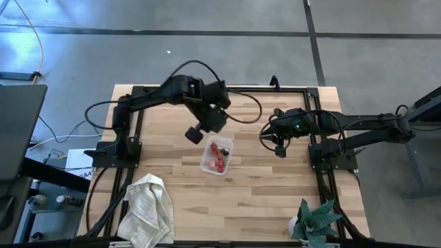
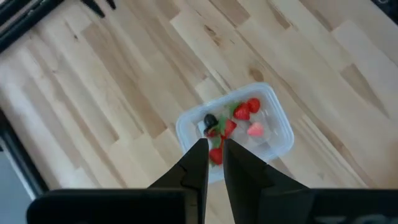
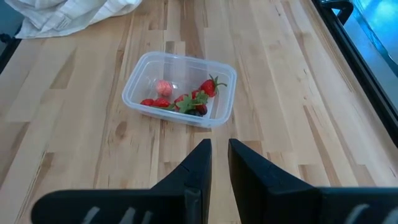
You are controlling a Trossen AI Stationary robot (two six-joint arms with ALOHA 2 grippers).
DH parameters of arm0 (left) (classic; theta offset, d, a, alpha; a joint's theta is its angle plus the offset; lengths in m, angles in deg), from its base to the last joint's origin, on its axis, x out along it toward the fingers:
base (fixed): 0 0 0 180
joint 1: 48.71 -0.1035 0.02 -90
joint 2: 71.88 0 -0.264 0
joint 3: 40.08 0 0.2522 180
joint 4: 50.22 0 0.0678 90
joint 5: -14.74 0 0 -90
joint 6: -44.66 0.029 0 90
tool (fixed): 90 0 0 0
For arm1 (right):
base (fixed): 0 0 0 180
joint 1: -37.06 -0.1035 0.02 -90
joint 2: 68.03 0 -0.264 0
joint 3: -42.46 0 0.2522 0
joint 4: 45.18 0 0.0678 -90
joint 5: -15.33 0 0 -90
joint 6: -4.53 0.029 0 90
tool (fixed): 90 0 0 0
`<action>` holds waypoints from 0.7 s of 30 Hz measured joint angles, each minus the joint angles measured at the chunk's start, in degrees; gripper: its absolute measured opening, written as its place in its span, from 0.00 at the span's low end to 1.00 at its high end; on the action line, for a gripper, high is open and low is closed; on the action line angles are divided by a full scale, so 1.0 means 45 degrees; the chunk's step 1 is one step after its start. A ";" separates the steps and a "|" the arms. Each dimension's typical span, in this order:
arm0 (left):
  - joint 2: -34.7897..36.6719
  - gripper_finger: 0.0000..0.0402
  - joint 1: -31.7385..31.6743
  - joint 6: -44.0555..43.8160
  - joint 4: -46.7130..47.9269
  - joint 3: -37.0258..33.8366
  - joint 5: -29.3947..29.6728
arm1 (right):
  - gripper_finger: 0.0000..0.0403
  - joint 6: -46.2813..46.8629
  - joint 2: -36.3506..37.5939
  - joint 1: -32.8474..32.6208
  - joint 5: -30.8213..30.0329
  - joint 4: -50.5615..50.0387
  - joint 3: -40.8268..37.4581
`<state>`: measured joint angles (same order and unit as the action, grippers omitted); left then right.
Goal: Pick and placing Produce into tupperware
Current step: Return to Home Position
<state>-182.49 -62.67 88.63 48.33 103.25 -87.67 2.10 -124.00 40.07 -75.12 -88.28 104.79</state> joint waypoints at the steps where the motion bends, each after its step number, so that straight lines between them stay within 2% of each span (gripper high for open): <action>1: 0.0150 0.09 -0.0139 0.0112 0.0142 -0.0004 0.0002 | 0.12 -0.0005 0.0000 0.0005 0.0000 0.0009 0.0000; 5: 0.0820 0.09 -0.0466 0.0163 0.0160 -0.0362 0.0060 | 0.12 -0.0002 0.0000 0.0005 0.0000 -0.0001 0.0000; 9: 0.1869 0.09 -0.0947 0.0055 -0.0305 -0.1575 0.0268 | 0.12 0.0004 0.0000 0.0000 0.0000 0.0005 0.0000; 13: 0.3308 0.09 -0.1622 -0.0255 -0.1646 -0.3720 0.0259 | 0.12 0.0005 0.0000 0.0000 0.0001 0.0001 0.0000; 21: 0.6512 0.09 -0.3168 -0.0404 -0.5980 -0.8077 -0.0649 | 0.12 0.0005 0.0000 0.0002 0.0000 0.0007 0.0000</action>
<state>-153.19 -76.92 86.81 21.42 66.91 -90.59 2.12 -124.00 40.08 -75.12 -88.25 104.79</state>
